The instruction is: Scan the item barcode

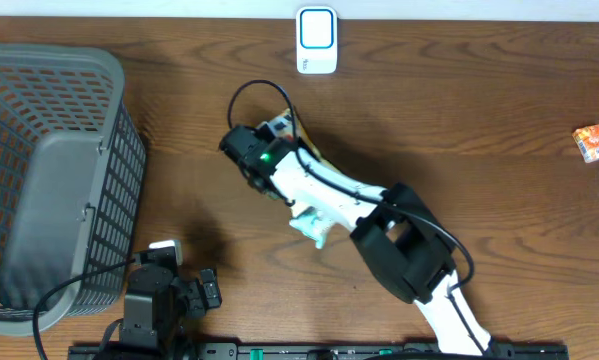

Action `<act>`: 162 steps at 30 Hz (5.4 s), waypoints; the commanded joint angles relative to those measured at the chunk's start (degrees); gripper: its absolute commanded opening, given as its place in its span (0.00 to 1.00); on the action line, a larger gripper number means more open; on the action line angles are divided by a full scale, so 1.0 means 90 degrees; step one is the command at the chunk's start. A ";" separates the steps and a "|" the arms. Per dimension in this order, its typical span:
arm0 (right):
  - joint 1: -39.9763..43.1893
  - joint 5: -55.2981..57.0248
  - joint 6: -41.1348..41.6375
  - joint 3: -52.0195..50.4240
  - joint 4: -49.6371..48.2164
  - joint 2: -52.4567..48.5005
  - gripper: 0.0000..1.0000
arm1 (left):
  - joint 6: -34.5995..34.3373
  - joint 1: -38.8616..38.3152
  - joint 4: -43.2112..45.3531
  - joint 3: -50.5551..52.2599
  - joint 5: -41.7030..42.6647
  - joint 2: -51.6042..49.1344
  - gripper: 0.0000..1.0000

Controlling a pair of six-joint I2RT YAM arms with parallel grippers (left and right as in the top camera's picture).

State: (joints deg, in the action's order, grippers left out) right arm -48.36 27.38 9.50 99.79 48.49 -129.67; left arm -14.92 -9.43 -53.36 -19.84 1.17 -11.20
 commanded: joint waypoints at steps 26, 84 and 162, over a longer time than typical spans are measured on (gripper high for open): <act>-0.0488 0.0464 0.0423 0.0058 -0.0104 -0.0583 0.87 | 0.0078 0.0029 -0.0015 -0.0029 -0.0029 0.0010 0.98; 0.2480 -1.1706 -0.0627 0.2565 0.5447 -0.0534 0.01 | 0.0078 0.0029 -0.0015 -0.0029 -0.0029 0.0010 0.98; 0.2577 -0.0750 0.5323 0.2786 -0.3342 -0.0563 0.01 | 0.0078 0.0029 -0.0015 -0.0029 -0.0029 0.0010 0.98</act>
State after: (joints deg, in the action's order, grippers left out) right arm -24.62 16.38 61.58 124.44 20.47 -131.37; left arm -14.92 -9.43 -53.36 -19.84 1.19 -11.20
